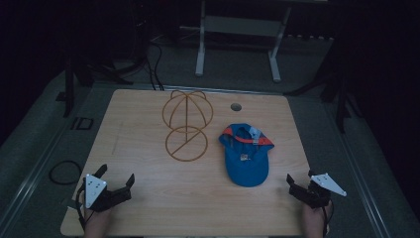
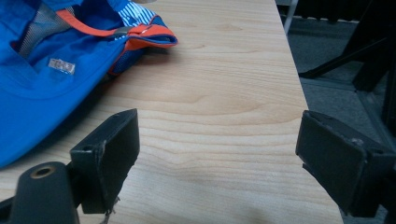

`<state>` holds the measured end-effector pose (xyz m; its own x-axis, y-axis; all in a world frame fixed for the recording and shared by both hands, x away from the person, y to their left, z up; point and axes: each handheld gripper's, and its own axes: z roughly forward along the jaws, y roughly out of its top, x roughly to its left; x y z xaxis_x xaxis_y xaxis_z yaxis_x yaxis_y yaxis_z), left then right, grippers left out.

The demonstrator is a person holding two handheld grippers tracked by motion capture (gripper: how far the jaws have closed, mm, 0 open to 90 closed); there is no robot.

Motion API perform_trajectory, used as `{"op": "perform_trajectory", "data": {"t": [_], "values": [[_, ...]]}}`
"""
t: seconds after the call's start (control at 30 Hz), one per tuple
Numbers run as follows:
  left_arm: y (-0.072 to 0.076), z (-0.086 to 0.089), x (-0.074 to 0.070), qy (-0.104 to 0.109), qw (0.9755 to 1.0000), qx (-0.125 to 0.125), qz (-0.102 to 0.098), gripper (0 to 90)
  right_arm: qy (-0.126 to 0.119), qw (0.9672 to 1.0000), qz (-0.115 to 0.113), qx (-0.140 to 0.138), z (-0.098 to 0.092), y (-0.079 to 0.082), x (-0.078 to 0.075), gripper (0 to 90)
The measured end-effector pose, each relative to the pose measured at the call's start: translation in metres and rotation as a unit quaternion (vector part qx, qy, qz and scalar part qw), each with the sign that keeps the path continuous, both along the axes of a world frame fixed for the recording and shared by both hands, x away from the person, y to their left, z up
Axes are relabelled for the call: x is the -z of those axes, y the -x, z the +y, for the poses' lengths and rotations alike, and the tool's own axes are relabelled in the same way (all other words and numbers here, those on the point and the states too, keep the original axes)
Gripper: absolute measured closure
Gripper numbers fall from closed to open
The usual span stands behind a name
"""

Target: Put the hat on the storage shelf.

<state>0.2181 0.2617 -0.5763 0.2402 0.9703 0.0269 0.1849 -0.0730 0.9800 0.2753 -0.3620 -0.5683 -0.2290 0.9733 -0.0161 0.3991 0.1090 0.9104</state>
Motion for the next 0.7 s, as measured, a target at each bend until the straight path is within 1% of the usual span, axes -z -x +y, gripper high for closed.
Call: {"op": "perform_trajectory", "data": {"t": [0.1,0.13,0.17,0.23,0.3,0.37,0.4,0.47,0.5,0.53,0.57,0.6,0.63,0.67,0.7], "values": [[0.000,-0.001,0.000,0.000,1.0000,-0.004,0.002,2.6,0.000,1.0000,-0.004,0.000,0.000,0.000,0.000,13.5],[-0.001,-0.001,0.001,0.006,0.9998,-0.017,0.012,2.6,0.003,0.9999,-0.007,0.008,0.000,0.000,0.000,13.5],[-0.001,0.000,0.001,0.009,0.9997,-0.018,0.013,2.6,0.001,1.0000,-0.004,0.007,0.000,0.000,0.000,13.6],[-0.001,0.000,0.000,0.006,0.9997,-0.023,0.009,2.6,0.000,1.0000,-0.005,0.008,0.000,0.001,0.000,13.6],[0.000,0.000,0.000,0.010,0.9997,-0.019,0.008,2.6,-0.008,0.9999,-0.005,0.007,-0.001,0.001,0.000,13.6],[0.001,-0.001,-0.002,0.015,0.9997,-0.019,0.005,2.6,-0.015,0.9999,0.002,0.005,-0.001,0.000,-0.002,13.6],[0.001,-0.002,-0.002,0.020,0.9997,-0.014,0.005,2.6,-0.016,0.9999,0.002,0.000,0.000,0.001,-0.004,13.6],[0.001,-0.004,-0.003,0.028,0.9996,-0.005,0.000,2.6,-0.008,0.9999,0.001,-0.007,0.002,0.000,-0.009,13.3],[0.001,-0.005,-0.003,0.034,0.9994,0.010,0.000,2.6,-0.010,0.9998,0.002,-0.015,0.003,0.000,-0.011,13.3],[0.000,-0.007,-0.004,0.031,0.9993,0.020,0.003,2.6,-0.011,0.9996,0.002,-0.024,0.005,-0.001,-0.014,13.3],[0.000,-0.009,-0.004,0.023,0.9995,0.022,0.004,2.6,-0.012,0.9995,0.005,-0.030,0.007,-0.003,-0.017,13.3],[0.000,-0.011,-0.003,0.022,0.9993,0.030,0.007,2.6,-0.012,0.9992,0.008,-0.037,0.009,-0.004,-0.020,13.3],[0.000,-0.013,-0.003,0.023,0.9989,0.037,0.015,2.6,-0.008,0.9991,0.009,-0.041,0.010,-0.007,-0.022,13.3],[0.000,-0.014,-0.003,0.020,0.9988,0.038,0.021,2.6,-0.006,0.9991,0.006,-0.041,0.012,-0.009,-0.024,13.3],[0.000,-0.015,-0.002,0.016,0.9988,0.039,0.024,2.6,-0.010,0.9989,0.008,-0.045,0.013,-0.011,-0.027,13.2]]}}
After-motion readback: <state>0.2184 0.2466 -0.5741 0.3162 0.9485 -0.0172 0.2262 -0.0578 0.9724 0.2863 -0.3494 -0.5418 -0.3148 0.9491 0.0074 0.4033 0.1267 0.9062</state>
